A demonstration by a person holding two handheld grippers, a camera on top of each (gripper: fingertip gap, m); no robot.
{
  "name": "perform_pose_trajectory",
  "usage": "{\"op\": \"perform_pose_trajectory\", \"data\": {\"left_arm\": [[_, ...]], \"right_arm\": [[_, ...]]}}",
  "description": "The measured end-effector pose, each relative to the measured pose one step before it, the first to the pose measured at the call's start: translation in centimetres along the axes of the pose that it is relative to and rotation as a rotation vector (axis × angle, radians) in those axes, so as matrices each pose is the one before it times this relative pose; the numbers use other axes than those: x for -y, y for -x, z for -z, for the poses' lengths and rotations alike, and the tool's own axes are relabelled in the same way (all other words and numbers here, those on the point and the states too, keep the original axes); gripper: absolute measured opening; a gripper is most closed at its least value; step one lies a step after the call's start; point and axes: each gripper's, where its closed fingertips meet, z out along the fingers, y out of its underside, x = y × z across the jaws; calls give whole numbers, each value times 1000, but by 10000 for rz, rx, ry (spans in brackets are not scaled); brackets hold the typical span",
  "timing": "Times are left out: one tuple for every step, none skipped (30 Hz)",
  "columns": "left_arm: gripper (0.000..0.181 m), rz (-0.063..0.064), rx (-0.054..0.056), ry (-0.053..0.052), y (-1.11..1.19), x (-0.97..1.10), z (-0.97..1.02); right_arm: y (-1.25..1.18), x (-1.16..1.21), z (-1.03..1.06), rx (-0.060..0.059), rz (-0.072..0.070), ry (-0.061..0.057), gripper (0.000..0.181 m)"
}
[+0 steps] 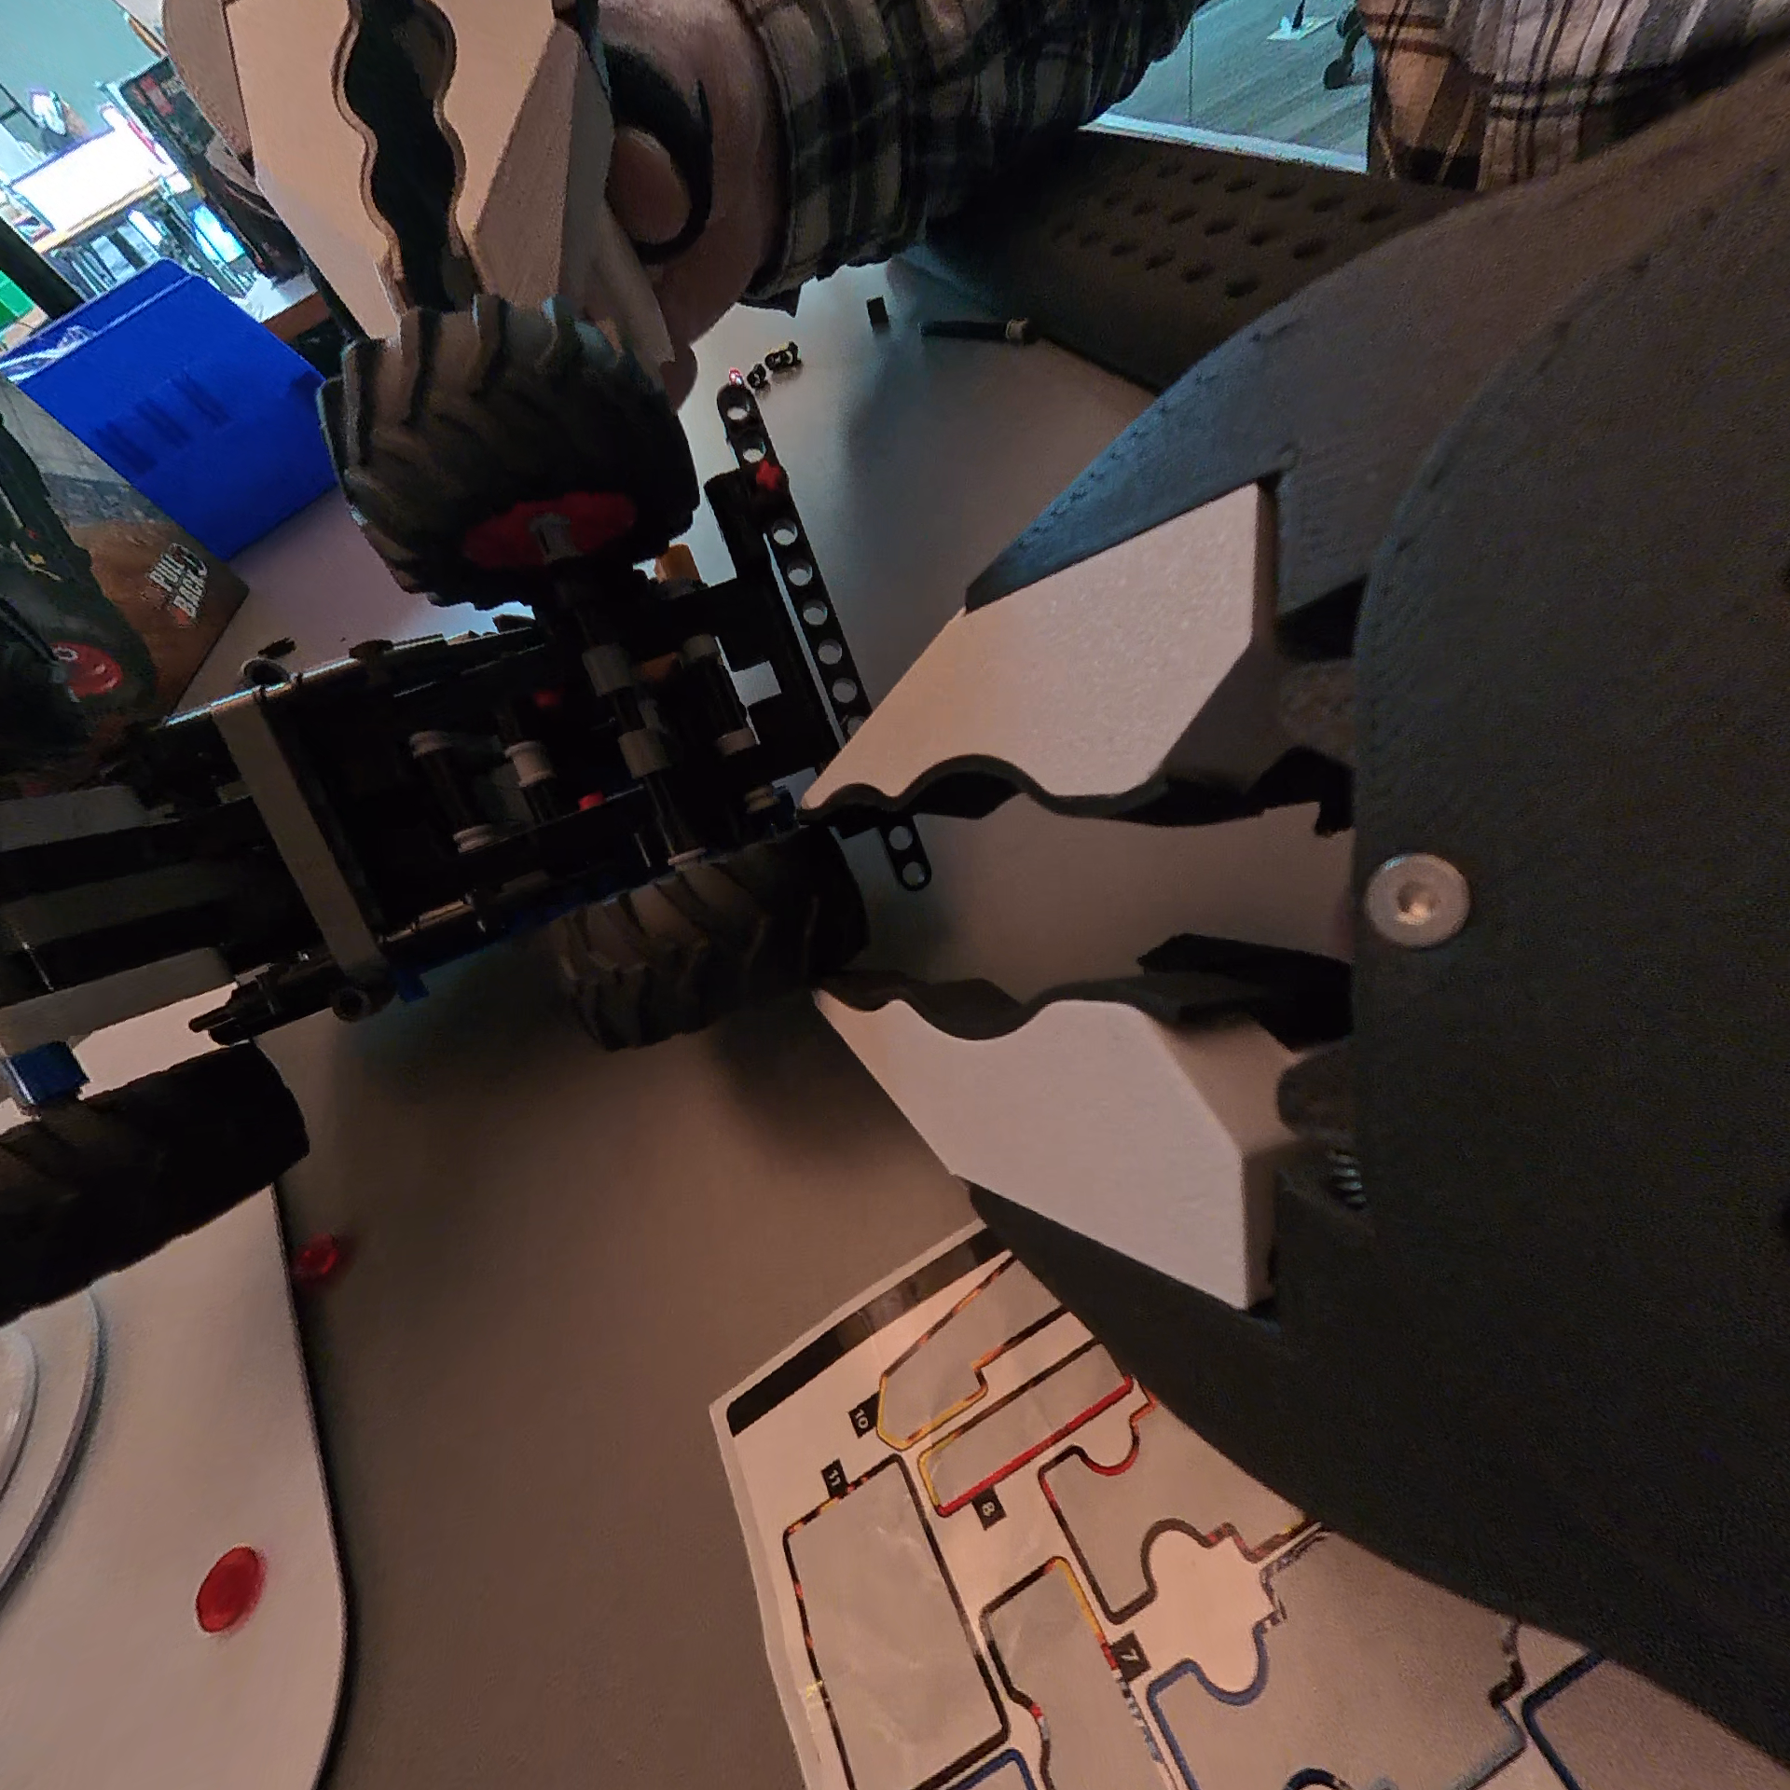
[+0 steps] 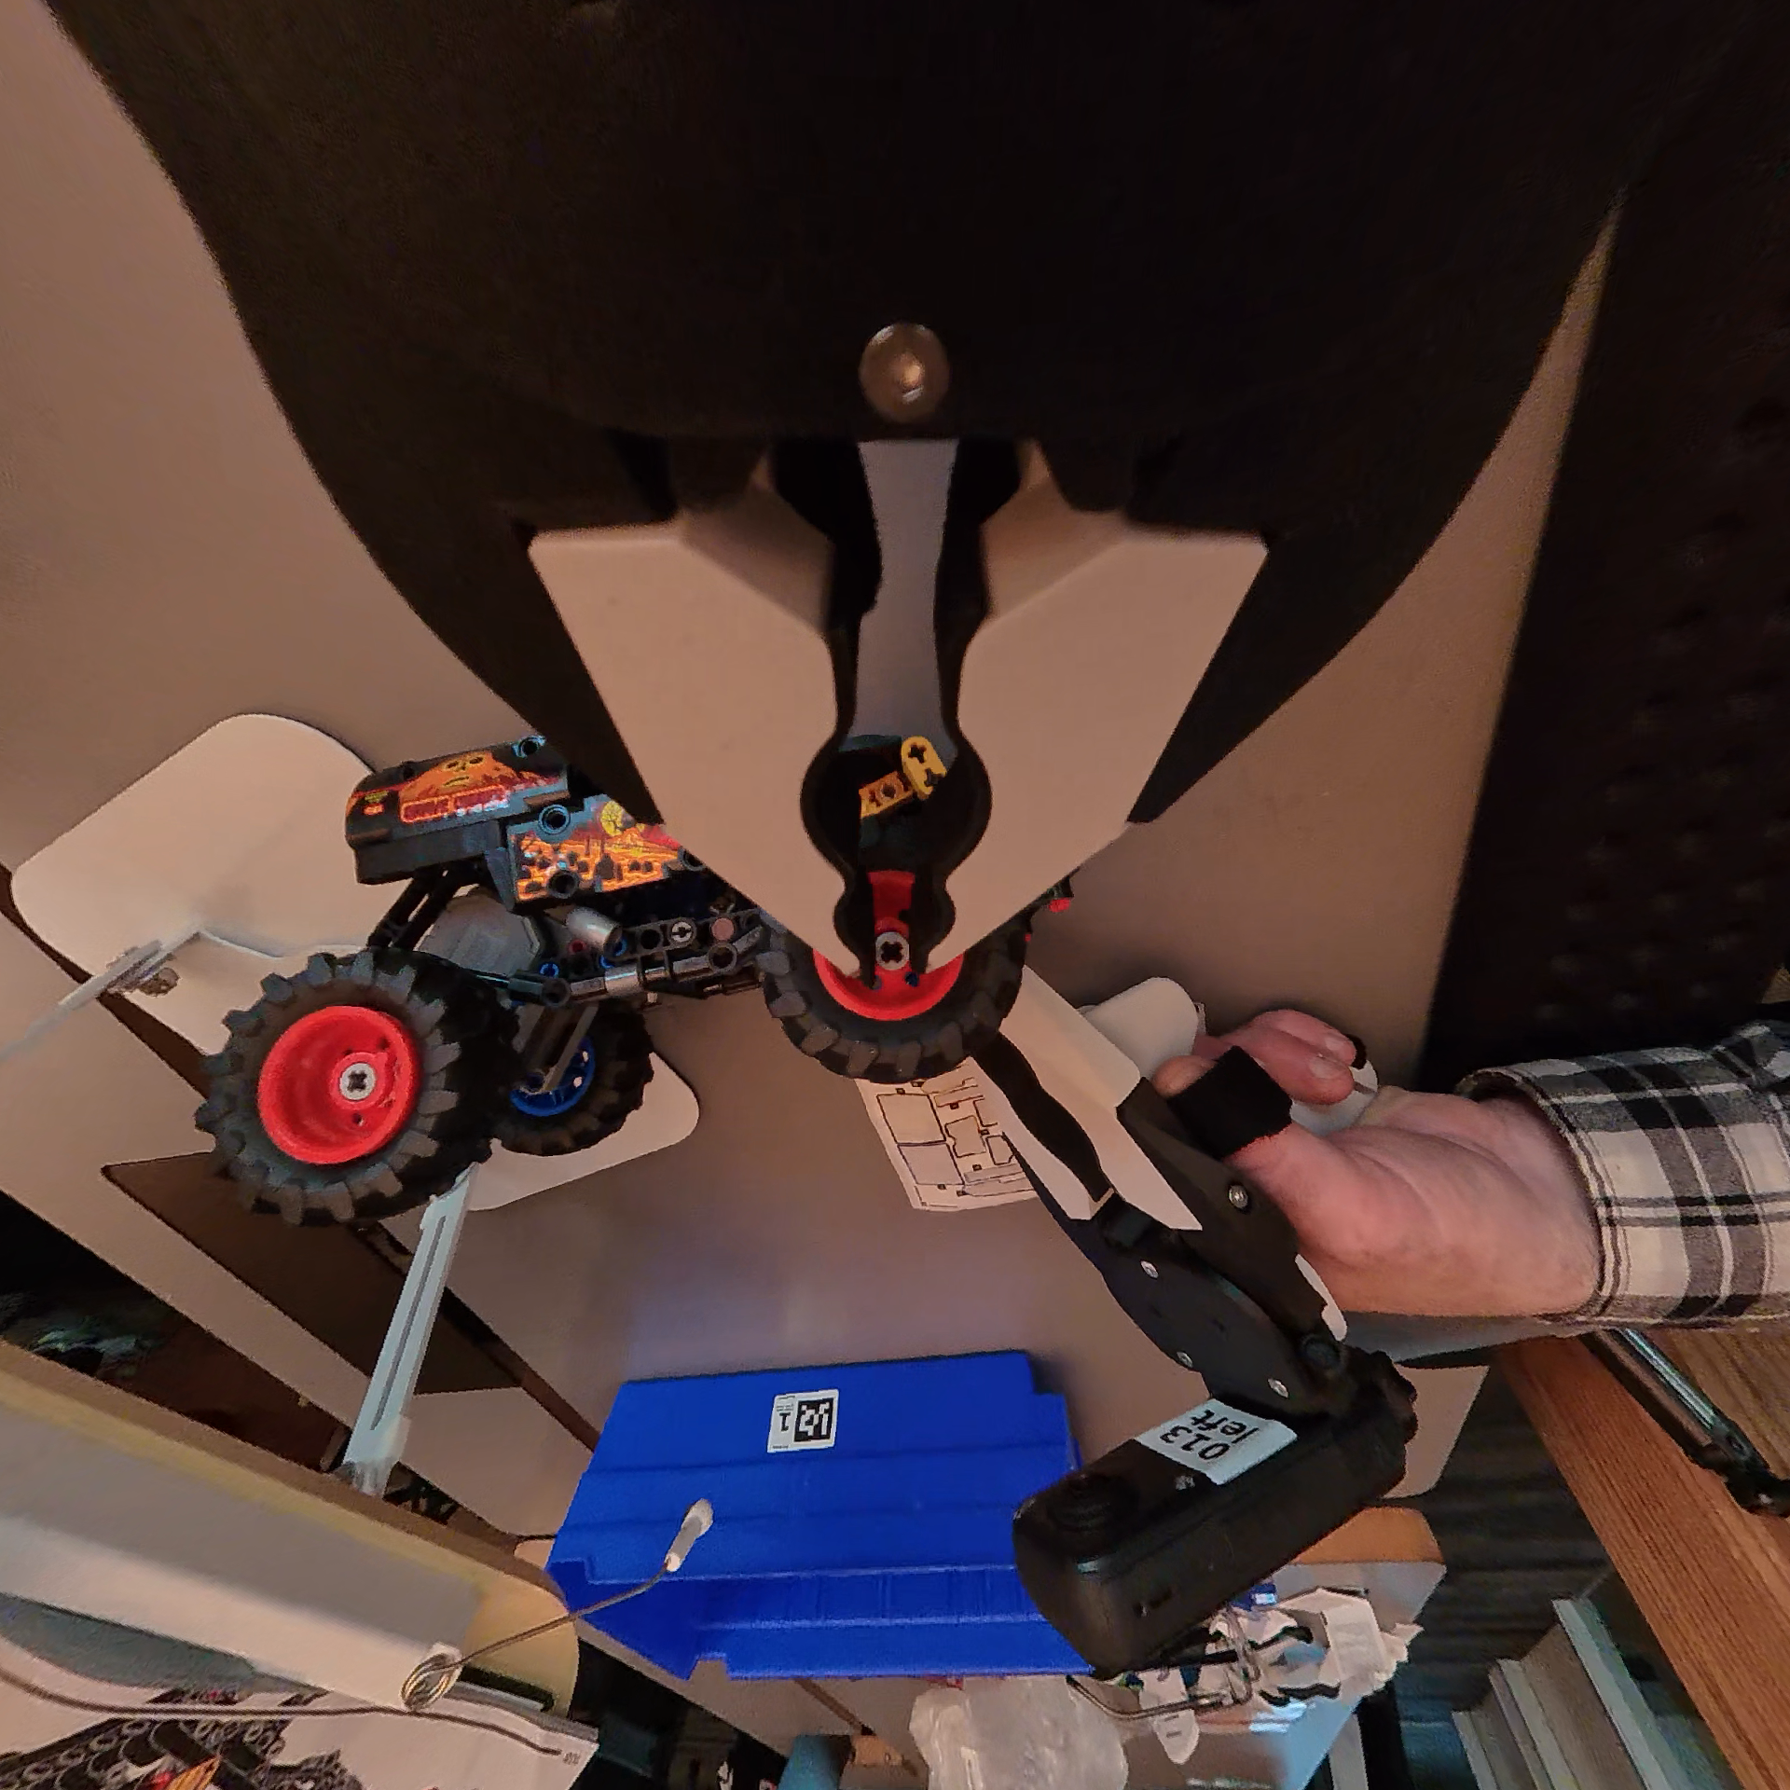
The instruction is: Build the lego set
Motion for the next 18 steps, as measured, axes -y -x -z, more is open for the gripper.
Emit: {"op": "perform_pose_trajectory", "data": {"left_arm": [[29,11,14,-4,24,-5,4],[29,-15,52,6,53,-5,-10],[29,-77,86,-8,60,24,2],[30,-146,130,-19,97,51,48],[31,-89,120,-19,108,47,40],[32,-27,71,-2,71,10,24],[33,-63,99,11,100,-27,27],[35,-123,134,12,87,-7,46],[36,-149,151,20,77,-21,19],[37,-93,176,-48,143,98,39],[38,-130,140,-25,117,97,107],[37,-60,42,45,31,16,113],[38,-57,36,6,73,12,109],[40,-19,71,-52,135,86,157],[47,-22,84,-54,119,121,216],[56,-73,5,-25,-33,93,239],[65,-29,89,-10,97,94,232],[67,-53,155,-58,193,174,283]], "right_arm": [[-14,41,-68,16,-2,-14,4],[-14,40,-64,29,2,4,4],[-23,50,-61,22,9,14,4],[-59,19,-52,-11,44,21,4],[-74,28,-72,-27,20,0,4],[-60,49,-110,-1,-58,-47,4],[-62,15,-149,26,-115,-42,5],[-97,24,-163,14,-65,-15,5],[-110,86,-151,5,-11,-17,5],[-76,119,-150,29,-5,20,4],[-107,115,-135,21,13,58,5],[-140,99,-126,0,17,70,4],[-96,86,-116,30,9,89,5],[-92,72,-115,47,-9,94,4],[-78,87,-116,47,3,83,4],[-49,95,-142,51,22,68,4],[-13,91,-144,74,1,65,4],[12,99,-128,86,-12,73,4]]}}
